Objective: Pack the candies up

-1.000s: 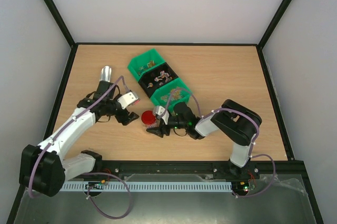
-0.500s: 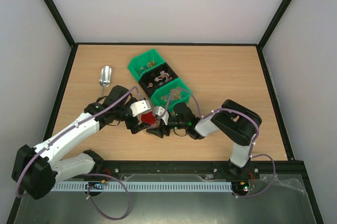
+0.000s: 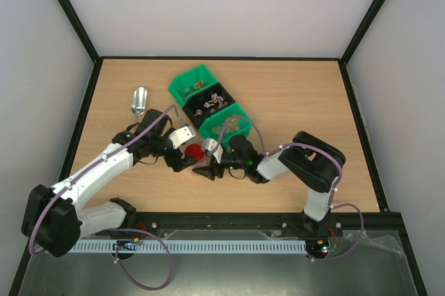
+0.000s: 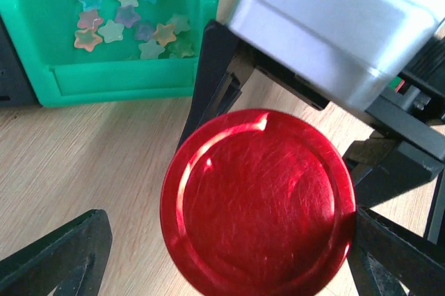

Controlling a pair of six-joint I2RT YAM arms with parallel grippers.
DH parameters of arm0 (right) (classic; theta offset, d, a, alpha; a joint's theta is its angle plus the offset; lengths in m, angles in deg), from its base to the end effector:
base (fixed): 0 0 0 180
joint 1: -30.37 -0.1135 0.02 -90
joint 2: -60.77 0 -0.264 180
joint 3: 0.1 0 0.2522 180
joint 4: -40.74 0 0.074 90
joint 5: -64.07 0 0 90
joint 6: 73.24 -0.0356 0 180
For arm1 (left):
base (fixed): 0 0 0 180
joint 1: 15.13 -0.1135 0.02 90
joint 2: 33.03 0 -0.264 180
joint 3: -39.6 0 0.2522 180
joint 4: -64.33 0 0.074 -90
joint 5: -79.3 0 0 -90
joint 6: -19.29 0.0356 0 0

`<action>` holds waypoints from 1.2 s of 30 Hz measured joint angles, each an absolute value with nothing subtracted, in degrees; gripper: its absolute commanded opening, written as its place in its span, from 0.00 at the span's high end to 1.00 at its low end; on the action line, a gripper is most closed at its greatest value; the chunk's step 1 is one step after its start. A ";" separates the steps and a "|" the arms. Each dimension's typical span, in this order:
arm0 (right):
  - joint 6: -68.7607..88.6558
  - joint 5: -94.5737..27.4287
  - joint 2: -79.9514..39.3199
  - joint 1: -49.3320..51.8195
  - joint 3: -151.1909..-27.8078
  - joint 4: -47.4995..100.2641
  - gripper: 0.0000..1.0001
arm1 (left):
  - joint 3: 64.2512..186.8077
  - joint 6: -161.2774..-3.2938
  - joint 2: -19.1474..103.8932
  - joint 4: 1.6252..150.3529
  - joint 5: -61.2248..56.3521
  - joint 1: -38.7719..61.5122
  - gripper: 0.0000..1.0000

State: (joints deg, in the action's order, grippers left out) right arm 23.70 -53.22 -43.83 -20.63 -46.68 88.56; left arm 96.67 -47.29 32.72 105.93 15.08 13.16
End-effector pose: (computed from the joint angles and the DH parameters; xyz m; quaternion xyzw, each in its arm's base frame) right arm 0.1913 0.2621 0.1363 -0.4935 0.5789 0.4016 0.5099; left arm 0.1940 -0.1220 0.2346 0.4680 0.7920 -0.2237 0.3219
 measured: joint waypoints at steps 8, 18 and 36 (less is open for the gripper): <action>23.09 -51.76 -43.83 -20.30 -47.10 88.60 0.70 | 97.19 -43.18 32.72 109.34 18.21 7.72 0.10; 23.42 -53.59 -43.83 -20.55 -47.01 88.36 0.71 | 98.07 -38.06 28.66 112.20 15.54 8.40 0.06; 22.96 -52.41 -43.83 -21.00 -47.03 88.34 0.71 | 100.67 -51.81 32.68 108.46 11.74 17.49 0.08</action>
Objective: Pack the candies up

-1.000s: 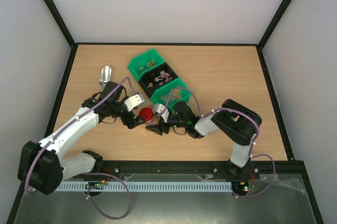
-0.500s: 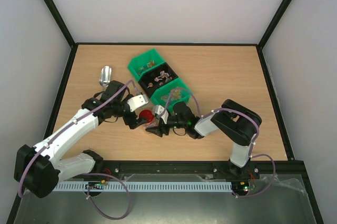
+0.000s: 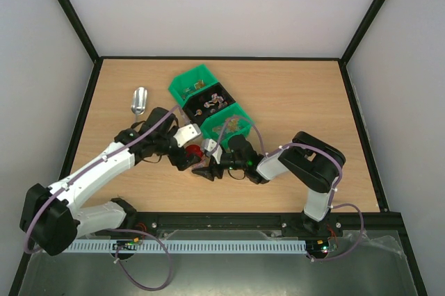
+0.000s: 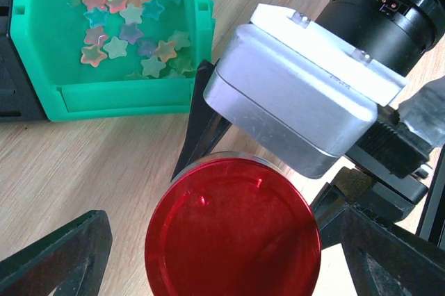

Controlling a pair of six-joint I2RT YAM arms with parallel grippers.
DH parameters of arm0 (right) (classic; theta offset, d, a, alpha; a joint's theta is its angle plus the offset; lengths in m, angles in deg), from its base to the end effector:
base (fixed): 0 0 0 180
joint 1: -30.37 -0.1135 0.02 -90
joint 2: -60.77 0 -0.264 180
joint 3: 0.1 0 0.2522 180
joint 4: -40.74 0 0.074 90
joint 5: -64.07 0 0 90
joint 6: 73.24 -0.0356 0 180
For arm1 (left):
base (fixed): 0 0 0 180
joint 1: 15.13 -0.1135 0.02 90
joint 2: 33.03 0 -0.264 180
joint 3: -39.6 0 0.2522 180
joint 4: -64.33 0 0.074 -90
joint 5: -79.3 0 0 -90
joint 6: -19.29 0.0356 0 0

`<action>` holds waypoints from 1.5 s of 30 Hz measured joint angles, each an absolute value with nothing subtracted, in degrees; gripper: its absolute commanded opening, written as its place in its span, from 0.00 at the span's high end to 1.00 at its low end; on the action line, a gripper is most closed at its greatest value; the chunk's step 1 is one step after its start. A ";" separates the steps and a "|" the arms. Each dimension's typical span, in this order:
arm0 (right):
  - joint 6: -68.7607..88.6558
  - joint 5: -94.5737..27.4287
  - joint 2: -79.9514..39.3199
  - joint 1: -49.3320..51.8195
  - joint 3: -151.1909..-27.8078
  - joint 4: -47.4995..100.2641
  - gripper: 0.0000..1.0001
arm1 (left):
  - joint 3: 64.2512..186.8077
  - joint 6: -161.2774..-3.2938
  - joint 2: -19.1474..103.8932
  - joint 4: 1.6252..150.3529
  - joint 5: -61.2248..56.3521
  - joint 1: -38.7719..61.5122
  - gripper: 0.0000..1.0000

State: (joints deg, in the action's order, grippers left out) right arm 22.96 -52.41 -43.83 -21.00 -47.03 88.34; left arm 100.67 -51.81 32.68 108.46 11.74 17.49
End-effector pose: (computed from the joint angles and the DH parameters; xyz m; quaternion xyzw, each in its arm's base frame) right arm 0.1909 0.2643 0.1374 -0.4882 0.5830 0.4022 0.5099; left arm 0.1891 -0.1372 0.2533 0.4607 0.7971 -0.2221 0.3211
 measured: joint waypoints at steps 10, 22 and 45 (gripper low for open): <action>22.96 -51.97 -43.83 -21.03 -47.03 88.36 0.71 | 100.67 -52.97 33.73 108.68 10.60 18.45 0.23; 24.16 -52.04 -43.83 -21.03 -47.03 88.36 0.72 | 101.02 -46.17 34.14 110.41 11.48 18.61 0.43; 27.02 -53.77 -43.83 -20.92 -46.68 88.32 0.73 | 112.76 -19.81 41.55 123.43 16.42 18.37 0.01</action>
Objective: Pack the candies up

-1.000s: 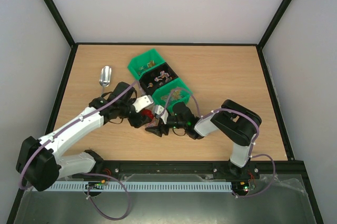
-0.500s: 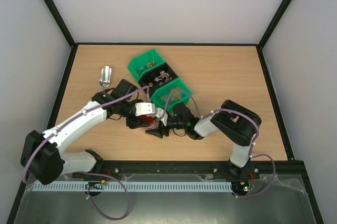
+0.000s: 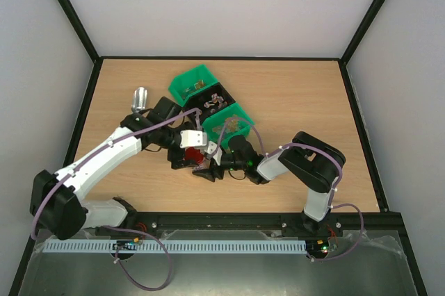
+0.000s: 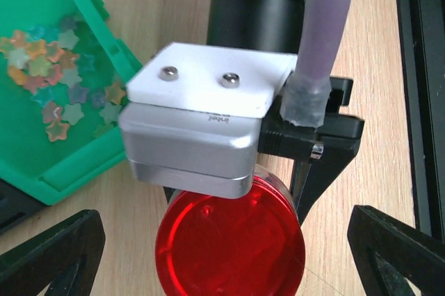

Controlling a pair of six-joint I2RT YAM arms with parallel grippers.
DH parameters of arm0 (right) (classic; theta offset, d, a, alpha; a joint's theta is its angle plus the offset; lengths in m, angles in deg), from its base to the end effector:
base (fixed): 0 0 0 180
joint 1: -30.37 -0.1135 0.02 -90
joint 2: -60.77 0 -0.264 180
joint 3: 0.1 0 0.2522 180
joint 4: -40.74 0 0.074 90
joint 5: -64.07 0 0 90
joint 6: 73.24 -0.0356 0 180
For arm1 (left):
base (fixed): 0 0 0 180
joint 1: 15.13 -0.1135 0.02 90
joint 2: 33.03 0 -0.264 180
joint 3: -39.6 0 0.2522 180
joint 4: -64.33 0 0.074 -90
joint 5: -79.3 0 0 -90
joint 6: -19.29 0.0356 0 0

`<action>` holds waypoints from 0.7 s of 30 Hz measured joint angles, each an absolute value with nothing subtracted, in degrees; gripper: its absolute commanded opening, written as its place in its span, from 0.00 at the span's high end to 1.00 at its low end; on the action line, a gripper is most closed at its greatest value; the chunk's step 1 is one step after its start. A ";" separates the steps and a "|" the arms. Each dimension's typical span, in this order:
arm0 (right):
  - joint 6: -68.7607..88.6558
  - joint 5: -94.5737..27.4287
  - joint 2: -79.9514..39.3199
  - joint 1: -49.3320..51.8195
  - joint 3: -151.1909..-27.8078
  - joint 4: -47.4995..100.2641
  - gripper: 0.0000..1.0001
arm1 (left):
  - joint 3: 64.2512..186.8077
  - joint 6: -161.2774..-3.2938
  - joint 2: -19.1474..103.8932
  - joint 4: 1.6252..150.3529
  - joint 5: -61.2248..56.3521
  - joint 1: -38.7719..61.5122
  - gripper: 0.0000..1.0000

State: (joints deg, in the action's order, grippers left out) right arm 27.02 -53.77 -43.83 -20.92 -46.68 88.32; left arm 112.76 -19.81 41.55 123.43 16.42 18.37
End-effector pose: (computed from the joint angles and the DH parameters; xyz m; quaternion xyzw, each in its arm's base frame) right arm 0.1896 0.2631 0.1359 -0.5139 0.5621 0.3908 0.5169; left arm 0.2028 -0.1537 0.2697 0.6757 0.6564 -0.1867 0.2788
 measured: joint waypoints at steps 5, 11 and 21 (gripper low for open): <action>25.84 -52.72 -43.83 -20.92 -46.68 88.49 0.73 | 110.85 -28.27 36.92 120.79 15.52 18.74 0.01; 23.96 -52.00 -43.83 -20.92 -46.68 88.63 0.73 | 107.05 -39.57 34.87 118.56 12.98 19.09 0.01; 23.16 -50.90 -43.83 -20.94 -46.68 88.80 0.73 | 105.30 -50.28 36.00 114.63 8.96 19.74 0.07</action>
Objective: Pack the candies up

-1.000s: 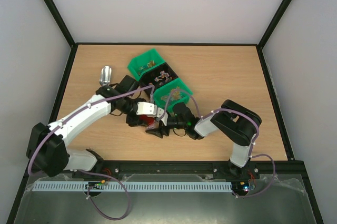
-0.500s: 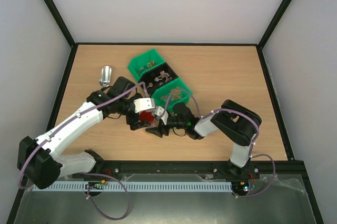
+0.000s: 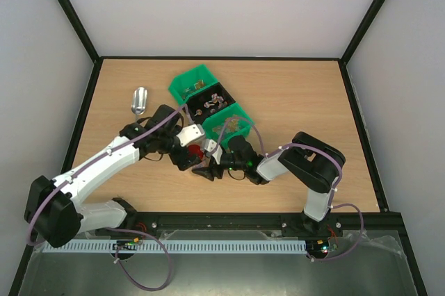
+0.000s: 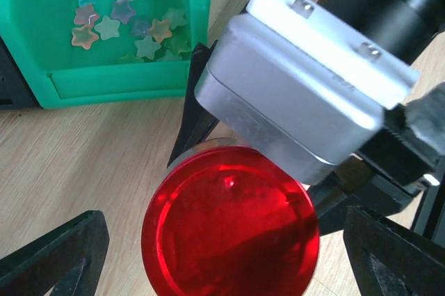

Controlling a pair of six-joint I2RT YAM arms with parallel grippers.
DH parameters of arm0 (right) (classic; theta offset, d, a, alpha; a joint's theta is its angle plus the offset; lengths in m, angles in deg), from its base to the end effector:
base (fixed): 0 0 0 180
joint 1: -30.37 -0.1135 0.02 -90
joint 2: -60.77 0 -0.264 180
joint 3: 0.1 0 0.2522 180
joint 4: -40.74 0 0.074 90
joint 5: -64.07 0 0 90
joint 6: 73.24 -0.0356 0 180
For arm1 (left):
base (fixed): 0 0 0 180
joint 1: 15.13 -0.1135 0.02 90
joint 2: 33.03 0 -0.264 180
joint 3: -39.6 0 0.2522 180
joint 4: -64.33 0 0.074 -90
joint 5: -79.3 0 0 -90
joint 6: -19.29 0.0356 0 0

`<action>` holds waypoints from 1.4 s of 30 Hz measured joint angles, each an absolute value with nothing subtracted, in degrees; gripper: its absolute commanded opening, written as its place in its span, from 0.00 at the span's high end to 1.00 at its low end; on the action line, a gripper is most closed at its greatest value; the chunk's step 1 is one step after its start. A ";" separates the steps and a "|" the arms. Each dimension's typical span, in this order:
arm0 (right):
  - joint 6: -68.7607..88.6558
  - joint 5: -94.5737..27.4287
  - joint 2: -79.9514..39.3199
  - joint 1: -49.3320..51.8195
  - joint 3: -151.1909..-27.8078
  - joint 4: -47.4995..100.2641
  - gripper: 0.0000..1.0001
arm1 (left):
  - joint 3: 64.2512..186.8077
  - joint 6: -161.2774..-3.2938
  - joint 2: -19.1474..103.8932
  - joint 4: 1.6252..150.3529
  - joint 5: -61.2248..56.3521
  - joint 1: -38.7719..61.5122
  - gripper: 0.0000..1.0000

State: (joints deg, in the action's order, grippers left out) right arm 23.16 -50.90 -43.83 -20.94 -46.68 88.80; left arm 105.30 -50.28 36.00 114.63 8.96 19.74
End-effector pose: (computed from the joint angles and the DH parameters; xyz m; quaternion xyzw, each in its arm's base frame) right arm 0.1913 0.2629 0.1367 -0.4826 0.5878 0.3928 0.5170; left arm 0.1909 -0.1476 0.2588 0.4816 0.8045 -0.1996 0.2847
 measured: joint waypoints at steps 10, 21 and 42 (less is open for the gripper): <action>23.07 -50.27 -43.83 -20.92 -46.68 88.87 0.73 | 105.26 -52.71 38.49 113.62 7.28 19.96 0.27; 23.72 -50.42 -43.83 -20.92 -46.68 88.87 0.73 | 105.87 -42.43 39.19 114.91 9.51 20.05 0.42; 23.99 -52.02 -43.83 -20.87 -46.44 88.58 0.74 | 115.18 -21.82 45.12 126.52 14.32 19.13 0.01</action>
